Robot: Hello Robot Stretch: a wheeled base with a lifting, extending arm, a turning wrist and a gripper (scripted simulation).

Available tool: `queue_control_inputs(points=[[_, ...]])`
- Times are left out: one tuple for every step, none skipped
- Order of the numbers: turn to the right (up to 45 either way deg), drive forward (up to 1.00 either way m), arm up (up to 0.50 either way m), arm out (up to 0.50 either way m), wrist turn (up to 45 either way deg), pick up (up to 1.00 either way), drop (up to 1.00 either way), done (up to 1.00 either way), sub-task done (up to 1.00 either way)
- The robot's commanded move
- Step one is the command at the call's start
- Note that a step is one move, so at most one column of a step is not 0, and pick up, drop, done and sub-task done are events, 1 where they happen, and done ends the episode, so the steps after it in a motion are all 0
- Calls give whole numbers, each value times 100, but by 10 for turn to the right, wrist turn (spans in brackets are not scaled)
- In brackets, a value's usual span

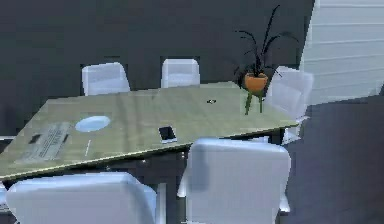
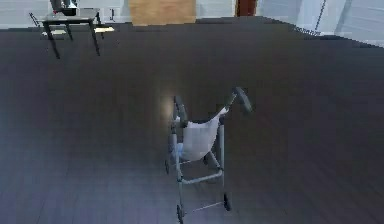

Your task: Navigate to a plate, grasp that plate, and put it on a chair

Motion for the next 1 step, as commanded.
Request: queue_control_inputs(points=[[-450,0,0,0,0,0,0,0,0]])
